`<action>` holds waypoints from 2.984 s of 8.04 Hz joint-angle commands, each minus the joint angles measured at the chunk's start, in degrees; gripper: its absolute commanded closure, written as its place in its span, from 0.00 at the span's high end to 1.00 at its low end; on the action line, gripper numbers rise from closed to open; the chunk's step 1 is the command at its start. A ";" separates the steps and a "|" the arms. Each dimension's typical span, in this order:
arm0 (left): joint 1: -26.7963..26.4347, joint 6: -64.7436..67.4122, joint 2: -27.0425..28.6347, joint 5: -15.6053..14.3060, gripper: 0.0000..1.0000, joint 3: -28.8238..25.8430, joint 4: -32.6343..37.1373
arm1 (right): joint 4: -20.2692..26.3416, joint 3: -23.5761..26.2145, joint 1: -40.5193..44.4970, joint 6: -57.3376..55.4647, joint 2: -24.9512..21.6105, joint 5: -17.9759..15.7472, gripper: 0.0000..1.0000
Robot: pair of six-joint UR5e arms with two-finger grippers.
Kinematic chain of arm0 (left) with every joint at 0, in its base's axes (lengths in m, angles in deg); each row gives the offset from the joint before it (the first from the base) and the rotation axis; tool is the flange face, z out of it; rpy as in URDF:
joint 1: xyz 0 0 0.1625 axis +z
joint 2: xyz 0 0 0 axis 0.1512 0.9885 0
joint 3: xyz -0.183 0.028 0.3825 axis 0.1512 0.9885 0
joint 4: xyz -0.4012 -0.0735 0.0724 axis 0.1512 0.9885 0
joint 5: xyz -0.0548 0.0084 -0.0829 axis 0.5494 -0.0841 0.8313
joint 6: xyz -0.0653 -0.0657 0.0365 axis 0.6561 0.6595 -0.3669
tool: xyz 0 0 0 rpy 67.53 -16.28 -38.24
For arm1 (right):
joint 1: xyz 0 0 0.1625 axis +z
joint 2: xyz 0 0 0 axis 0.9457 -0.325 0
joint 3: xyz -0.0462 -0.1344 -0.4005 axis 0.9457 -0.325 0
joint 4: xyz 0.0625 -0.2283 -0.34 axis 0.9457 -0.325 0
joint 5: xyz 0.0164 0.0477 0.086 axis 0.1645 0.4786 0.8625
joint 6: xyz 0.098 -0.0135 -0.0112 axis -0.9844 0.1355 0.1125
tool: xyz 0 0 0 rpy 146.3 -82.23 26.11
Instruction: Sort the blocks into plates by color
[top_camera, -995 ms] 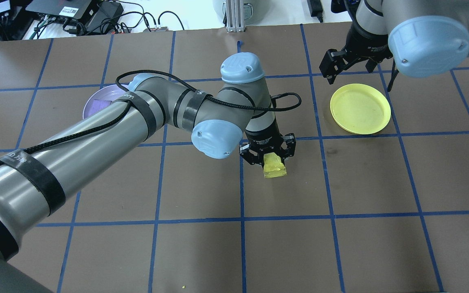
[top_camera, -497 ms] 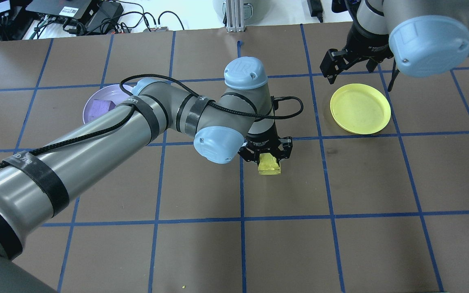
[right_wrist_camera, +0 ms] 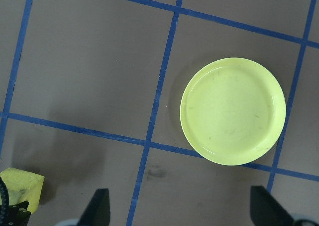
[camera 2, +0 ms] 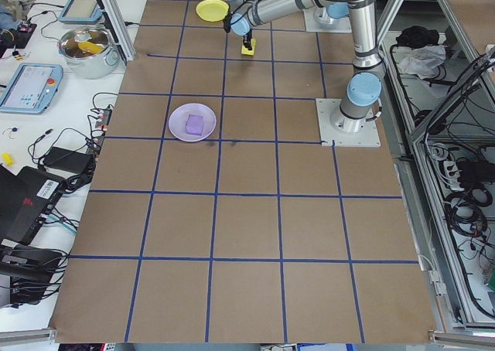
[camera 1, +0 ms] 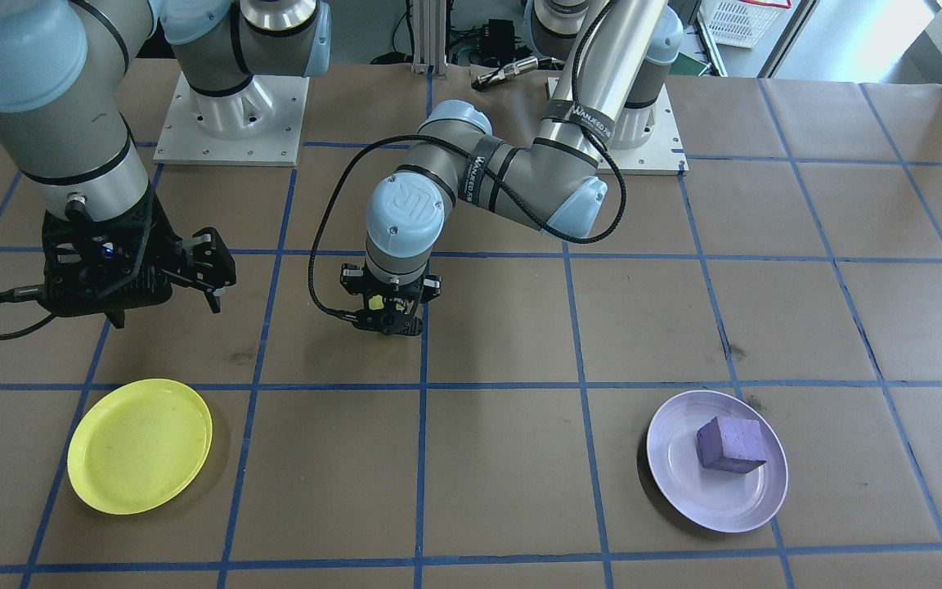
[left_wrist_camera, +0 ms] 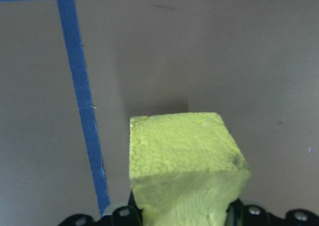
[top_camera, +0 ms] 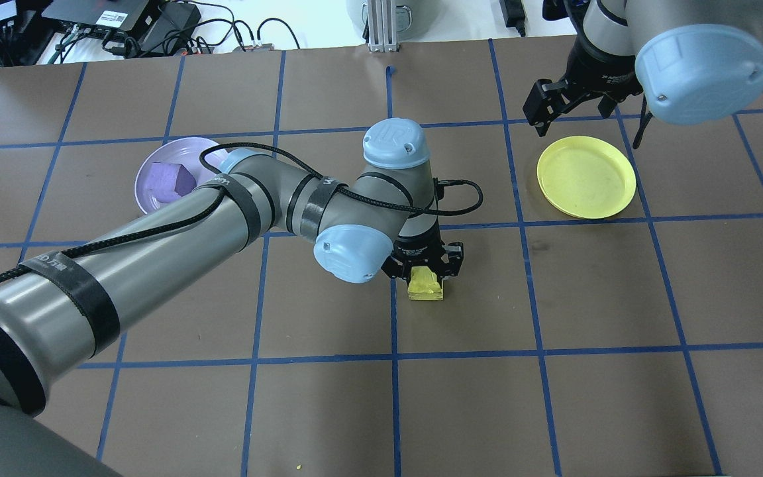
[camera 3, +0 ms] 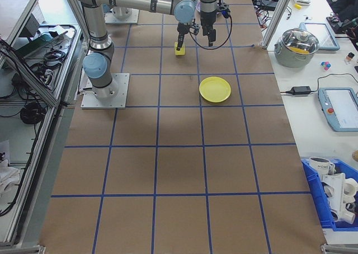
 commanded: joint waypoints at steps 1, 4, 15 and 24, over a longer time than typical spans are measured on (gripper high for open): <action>-0.08 0.84 -0.23 -0.22 0.62 -0.41 -0.49 | 0.00 0.00 -0.69 -0.04 0.00 0.00 1.00; 1.49 0.49 -2.68 -0.22 0.78 -0.68 0.48 | 0.00 0.00 -0.69 -0.04 0.00 0.00 1.00; 23.48 -15.15 -18.67 -12.88 0.90 -18.33 31.32 | -0.09 8.06 3.95 -16.71 0.27 5.77 1.00; 18.90 -14.71 -26.95 -15.16 1.00 -17.73 24.82 | -7.38 9.58 15.40 -28.34 13.80 9.73 1.00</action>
